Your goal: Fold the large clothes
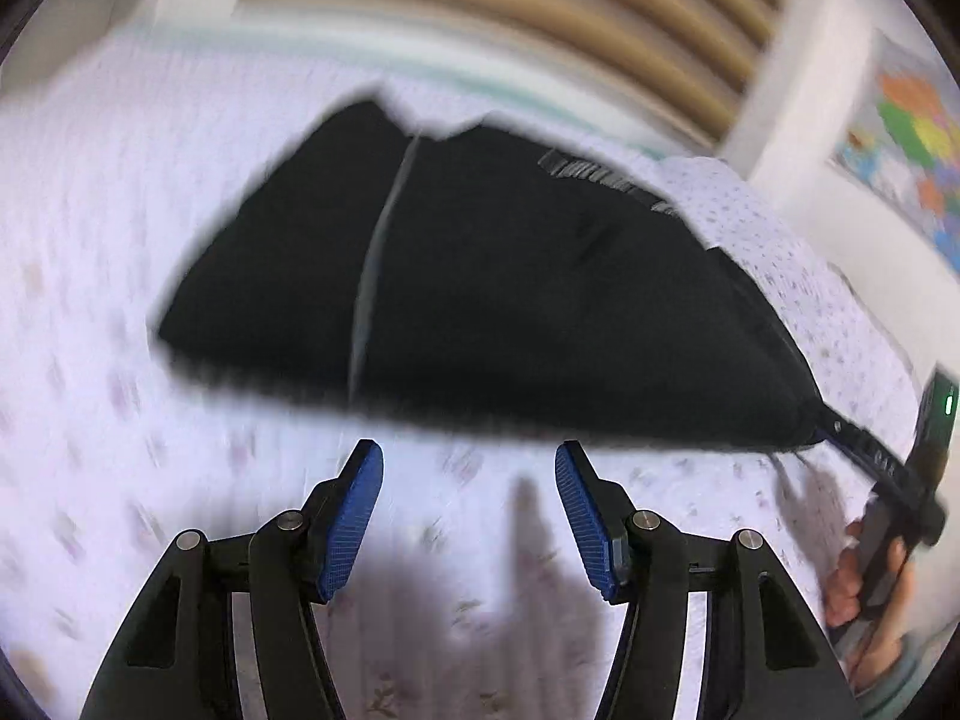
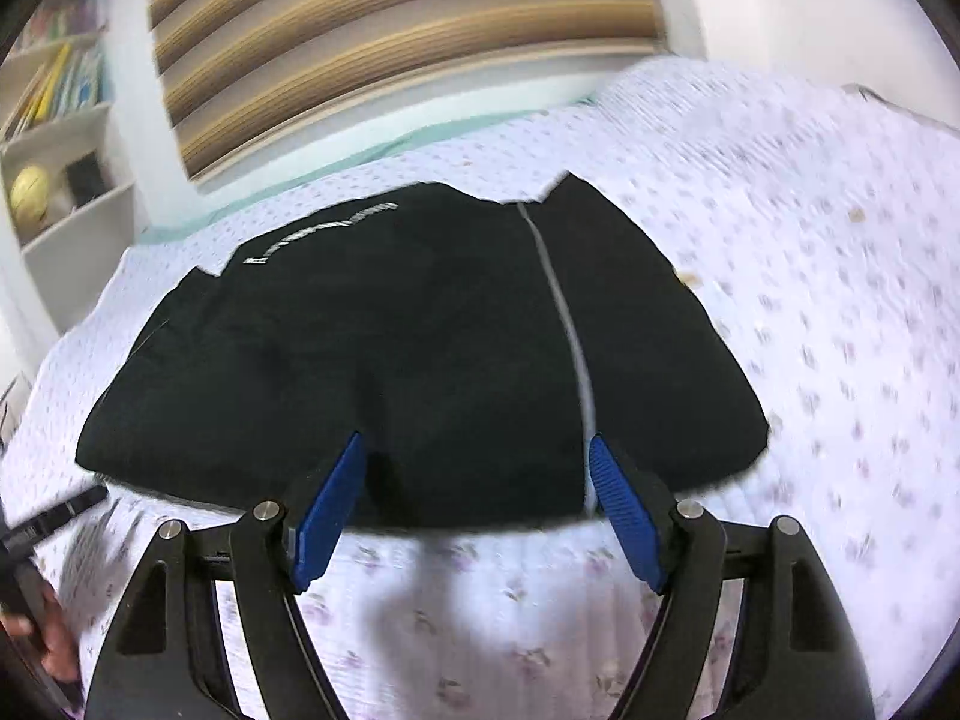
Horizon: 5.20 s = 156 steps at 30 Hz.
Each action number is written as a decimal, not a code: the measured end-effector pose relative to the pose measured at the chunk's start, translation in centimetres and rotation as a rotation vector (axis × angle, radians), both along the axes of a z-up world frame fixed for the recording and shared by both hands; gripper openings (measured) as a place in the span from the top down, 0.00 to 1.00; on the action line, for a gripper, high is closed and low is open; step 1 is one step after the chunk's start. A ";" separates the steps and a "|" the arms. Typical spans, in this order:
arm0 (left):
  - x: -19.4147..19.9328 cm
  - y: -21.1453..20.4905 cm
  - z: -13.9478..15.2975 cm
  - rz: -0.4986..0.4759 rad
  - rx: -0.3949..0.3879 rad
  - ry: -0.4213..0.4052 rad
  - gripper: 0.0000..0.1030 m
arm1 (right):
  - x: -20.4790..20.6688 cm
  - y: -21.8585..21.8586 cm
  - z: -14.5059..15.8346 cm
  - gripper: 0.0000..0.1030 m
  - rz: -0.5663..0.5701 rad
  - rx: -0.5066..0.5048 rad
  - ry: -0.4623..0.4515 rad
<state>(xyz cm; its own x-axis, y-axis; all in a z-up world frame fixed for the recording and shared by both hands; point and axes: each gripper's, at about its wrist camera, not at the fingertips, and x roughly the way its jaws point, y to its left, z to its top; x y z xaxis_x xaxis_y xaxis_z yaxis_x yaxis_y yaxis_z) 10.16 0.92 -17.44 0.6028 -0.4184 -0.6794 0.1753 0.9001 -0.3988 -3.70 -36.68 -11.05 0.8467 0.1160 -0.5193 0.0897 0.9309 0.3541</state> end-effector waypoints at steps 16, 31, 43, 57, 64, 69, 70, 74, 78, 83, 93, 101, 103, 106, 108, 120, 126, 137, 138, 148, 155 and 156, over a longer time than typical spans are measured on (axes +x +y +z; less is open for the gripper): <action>0.1 5.3 10.8 0.037 0.010 -0.199 0.28 | -0.6 -7.4 6.7 0.16 -0.025 0.056 -0.053; 6.9 4.1 13.7 0.120 0.332 -0.237 0.25 | 3.7 -9.7 7.6 0.11 0.004 -0.034 0.018; 8.9 3.7 11.8 0.097 0.269 -0.202 0.25 | 6.8 -9.3 4.3 0.11 0.002 -0.023 0.112; 17.3 6.9 6.6 0.016 -0.137 0.117 0.25 | 12.5 -9.9 3.7 0.11 0.053 -0.015 0.198; 21.2 7.1 1.5 -0.025 -0.353 0.330 0.25 | 16.9 -12.2 -0.1 0.11 0.149 0.265 0.306; 22.4 8.4 -0.8 -0.013 -0.522 0.378 0.25 | 18.2 -12.9 -1.8 0.11 0.192 0.361 0.305; 22.5 8.3 -1.0 -0.019 -0.532 0.383 0.25 | 18.5 -12.8 -1.8 0.10 0.211 0.359 0.304; 23.1 7.7 -2.0 -0.029 -0.452 0.413 0.24 | 19.3 -11.9 -1.9 0.10 0.254 0.333 0.319; 22.4 6.1 -1.3 -0.157 -0.488 0.411 0.24 | 19.1 -10.9 -1.8 0.09 0.335 0.320 0.333; 23.5 4.1 -2.6 -0.191 -0.508 0.504 0.21 | 19.4 -9.1 -1.9 0.09 0.434 0.296 0.337; 24.3 1.4 -2.6 -0.130 -0.531 0.480 0.31 | 20.8 -7.8 -1.8 0.31 0.430 0.336 0.283; 16.2 1.3 5.0 -0.158 -0.628 0.275 0.64 | 14.4 -6.7 4.9 0.66 0.421 0.291 0.130; 12.9 0.9 8.2 -0.185 -0.619 0.230 0.64 | 11.3 -5.7 7.3 0.68 0.433 0.266 0.098; 7.7 1.6 11.3 -0.206 -0.646 0.174 0.64 | 6.1 -4.2 10.3 0.68 0.447 0.233 0.062; 4.1 2.6 13.2 -0.216 -0.658 0.139 0.64 | 3.4 -3.9 11.7 0.68 0.452 0.224 0.054; -3.3 8.1 9.7 -0.178 -0.630 0.196 0.63 | -2.8 0.6 8.5 0.68 0.425 0.204 0.236; -2.0 12.4 0.2 -0.020 -0.701 0.367 0.51 | -0.4 -2.3 2.0 0.39 0.301 0.276 0.350; -7.2 17.6 11.8 0.086 -0.416 0.093 0.41 | -4.8 -4.1 8.9 0.30 0.093 0.093 0.237; -7.4 14.9 14.2 0.052 -0.307 0.043 0.38 | -4.6 -1.9 10.2 0.30 0.139 0.069 0.209; 1.3 -4.8 9.8 -0.066 0.065 0.281 0.38 | 6.4 14.1 5.3 0.26 0.263 -0.133 0.460; 0.3 -2.2 10.8 -0.046 -0.042 0.274 0.40 | 2.8 12.3 7.5 0.29 0.275 -0.026 0.387; -0.9 -1.8 11.4 -0.056 -0.047 0.248 0.40 | 0.7 12.1 8.5 0.29 0.288 -0.029 0.339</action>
